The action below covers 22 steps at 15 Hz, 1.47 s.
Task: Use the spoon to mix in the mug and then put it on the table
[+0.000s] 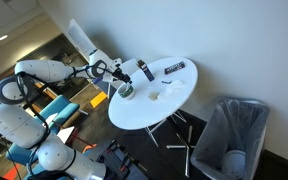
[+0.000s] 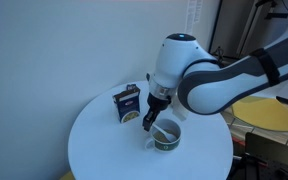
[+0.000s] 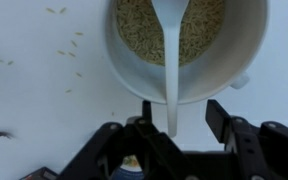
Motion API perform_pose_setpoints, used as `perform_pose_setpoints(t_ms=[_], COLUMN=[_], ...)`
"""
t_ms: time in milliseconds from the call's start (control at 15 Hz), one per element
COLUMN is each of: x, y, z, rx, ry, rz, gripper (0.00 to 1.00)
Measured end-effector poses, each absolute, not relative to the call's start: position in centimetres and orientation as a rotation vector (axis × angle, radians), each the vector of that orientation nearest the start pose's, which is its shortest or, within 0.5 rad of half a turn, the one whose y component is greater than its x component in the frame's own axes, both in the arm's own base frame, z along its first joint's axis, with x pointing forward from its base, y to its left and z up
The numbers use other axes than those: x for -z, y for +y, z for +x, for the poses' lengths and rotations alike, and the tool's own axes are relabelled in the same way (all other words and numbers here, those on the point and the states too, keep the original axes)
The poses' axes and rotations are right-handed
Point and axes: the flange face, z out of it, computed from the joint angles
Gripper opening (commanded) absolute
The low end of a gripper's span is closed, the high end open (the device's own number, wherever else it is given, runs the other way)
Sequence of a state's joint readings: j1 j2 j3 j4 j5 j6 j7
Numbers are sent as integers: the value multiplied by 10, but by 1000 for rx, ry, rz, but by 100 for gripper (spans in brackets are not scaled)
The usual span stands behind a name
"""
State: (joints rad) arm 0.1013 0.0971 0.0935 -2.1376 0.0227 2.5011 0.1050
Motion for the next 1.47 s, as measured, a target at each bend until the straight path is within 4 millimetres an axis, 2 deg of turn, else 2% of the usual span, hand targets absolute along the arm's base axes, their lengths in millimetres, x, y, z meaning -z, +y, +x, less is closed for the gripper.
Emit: perform_pose_setpoints(t_ms=[200,267,667,933,1200,1333,1467], x=[-389,-389,-392,-411,-436,-439,-433], y=[111,111,112,115,126,131,135], z=[568,568,568,563,546,538,530], rx=[402,403,415,483,634,761,907], ry=[-115,-115,-129,-174,-287,-374,-432], rz=[-3052,-3052,-3058,-3083,-3097,-3077,-3015], gripper=[5,1,3,3,3,3,3])
